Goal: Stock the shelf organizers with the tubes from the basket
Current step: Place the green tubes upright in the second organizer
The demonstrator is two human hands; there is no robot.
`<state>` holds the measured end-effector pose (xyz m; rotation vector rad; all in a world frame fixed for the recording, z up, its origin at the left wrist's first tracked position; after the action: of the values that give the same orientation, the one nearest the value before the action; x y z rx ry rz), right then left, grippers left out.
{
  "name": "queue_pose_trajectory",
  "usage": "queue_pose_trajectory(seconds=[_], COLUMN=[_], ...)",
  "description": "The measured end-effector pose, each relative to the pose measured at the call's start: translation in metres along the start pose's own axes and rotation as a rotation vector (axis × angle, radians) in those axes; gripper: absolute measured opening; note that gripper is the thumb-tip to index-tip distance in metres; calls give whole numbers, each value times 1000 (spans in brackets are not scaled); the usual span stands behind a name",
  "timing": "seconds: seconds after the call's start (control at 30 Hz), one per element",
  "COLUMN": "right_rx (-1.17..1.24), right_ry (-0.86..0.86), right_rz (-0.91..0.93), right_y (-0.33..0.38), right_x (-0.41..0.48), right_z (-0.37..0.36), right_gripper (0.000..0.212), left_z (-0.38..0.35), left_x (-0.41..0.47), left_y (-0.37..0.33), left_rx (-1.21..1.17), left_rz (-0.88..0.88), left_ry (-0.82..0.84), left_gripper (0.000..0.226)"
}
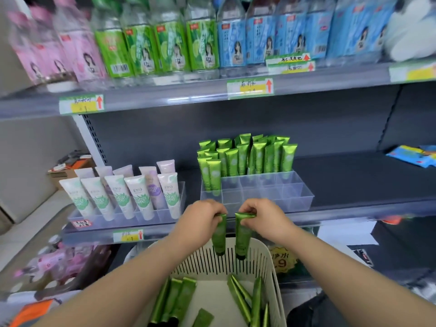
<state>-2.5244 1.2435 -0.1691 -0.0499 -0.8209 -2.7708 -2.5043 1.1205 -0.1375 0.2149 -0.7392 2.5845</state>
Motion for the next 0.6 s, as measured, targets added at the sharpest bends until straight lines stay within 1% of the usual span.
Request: queue_pose_trajectory(seconds=[0.17, 0.3, 0.6], right_rx=[39, 32, 21], right_ry=[-41, -66, -141], right_rz=[14, 64, 143], right_y=[1, 9, 21], right_x=[17, 30, 62], right_z=[27, 48, 94], right_gripper=[26, 28, 17], left_z=[23, 36, 59], left_x=[27, 47, 89], left_y=[-10, -17, -27], left_rx=[27, 55, 65], left_rz=[-16, -42, -79], left_ry=[-46, -71, -120], left_gripper=[23, 24, 24])
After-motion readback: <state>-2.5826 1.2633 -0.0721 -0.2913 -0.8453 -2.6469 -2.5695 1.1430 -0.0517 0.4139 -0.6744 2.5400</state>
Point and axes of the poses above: each hand's wrist, its own x-axis towards the middle knuckle, its own z-axis out of the back of the hand, y = z × x, the point moved 10 cm from there along x, towards the middle knuckle, and after that the axes turned 12 degrees about -x, right-handed, at the moved point
